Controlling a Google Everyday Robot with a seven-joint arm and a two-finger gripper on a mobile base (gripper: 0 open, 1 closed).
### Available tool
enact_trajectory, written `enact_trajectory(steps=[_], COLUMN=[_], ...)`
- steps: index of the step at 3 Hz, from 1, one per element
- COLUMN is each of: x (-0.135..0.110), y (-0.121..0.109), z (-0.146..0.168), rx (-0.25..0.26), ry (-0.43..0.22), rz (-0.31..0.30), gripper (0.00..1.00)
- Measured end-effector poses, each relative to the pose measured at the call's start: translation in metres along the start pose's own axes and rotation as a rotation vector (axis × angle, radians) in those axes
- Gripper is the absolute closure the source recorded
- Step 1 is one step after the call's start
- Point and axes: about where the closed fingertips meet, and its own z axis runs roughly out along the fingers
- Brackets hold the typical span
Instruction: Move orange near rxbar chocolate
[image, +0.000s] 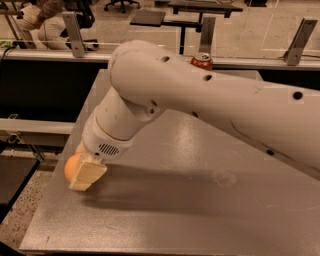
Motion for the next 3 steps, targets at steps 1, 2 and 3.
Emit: enact_trajectory(steps=[1,2,3], x=[0.018,0.04,0.069], y=[-0.038,-0.077,-0.119], z=[-0.028,-0.054,-0.073], rx=[0.05,0.105,0.135], ry=[0.011,0.023,0.022], rz=[0.035,0.074,0.125], gripper=[0.99,1.0,1.0])
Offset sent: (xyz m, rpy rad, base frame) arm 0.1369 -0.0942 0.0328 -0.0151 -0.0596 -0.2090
